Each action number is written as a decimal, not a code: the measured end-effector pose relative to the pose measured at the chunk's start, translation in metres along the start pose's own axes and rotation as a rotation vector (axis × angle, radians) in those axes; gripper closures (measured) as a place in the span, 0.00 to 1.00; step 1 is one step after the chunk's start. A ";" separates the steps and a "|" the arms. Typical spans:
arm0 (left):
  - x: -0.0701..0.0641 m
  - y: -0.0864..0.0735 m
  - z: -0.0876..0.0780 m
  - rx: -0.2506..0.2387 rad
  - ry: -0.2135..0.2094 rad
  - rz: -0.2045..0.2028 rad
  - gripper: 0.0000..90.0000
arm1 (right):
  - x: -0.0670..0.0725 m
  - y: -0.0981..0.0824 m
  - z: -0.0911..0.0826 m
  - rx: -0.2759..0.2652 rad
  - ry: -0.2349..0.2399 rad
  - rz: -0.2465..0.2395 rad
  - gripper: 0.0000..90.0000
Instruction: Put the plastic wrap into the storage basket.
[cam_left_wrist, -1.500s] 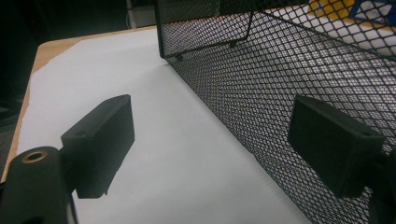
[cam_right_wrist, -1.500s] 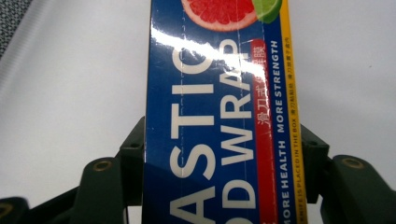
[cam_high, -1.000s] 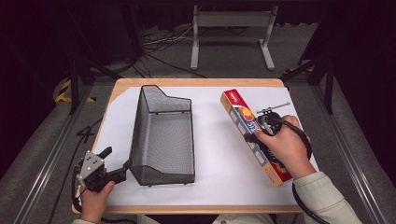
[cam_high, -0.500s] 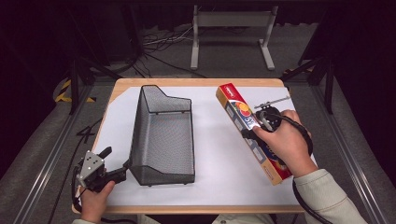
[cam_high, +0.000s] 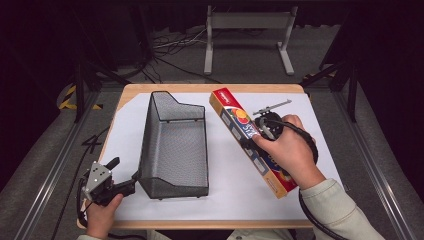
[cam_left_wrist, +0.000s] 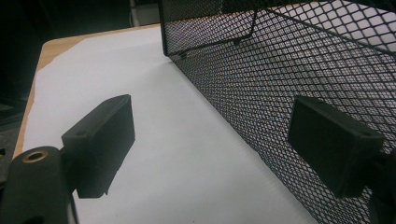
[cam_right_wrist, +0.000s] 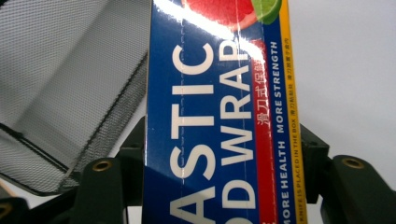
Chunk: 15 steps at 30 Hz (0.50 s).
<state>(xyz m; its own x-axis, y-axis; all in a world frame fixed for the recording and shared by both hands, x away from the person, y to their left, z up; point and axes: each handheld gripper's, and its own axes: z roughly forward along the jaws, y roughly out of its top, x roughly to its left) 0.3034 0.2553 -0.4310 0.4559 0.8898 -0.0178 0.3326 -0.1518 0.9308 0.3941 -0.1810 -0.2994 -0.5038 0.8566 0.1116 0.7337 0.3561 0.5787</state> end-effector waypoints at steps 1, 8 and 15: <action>0.000 0.000 0.000 0.002 -0.001 0.000 0.17 | 0.003 0.001 0.000 -0.001 0.006 -0.001 0.44; 0.000 0.000 0.001 0.001 -0.002 0.003 0.18 | 0.022 0.009 0.003 -0.009 0.037 -0.023 0.44; 0.000 0.000 0.001 0.000 0.000 0.004 0.18 | 0.041 0.015 0.007 -0.008 0.065 -0.037 0.44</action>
<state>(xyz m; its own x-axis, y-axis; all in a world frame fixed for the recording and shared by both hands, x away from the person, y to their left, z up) 0.3040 0.2550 -0.4312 0.4573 0.8892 -0.0137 0.3308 -0.1557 0.9308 0.3880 -0.1380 -0.2921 -0.5591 0.8168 0.1423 0.7108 0.3838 0.5895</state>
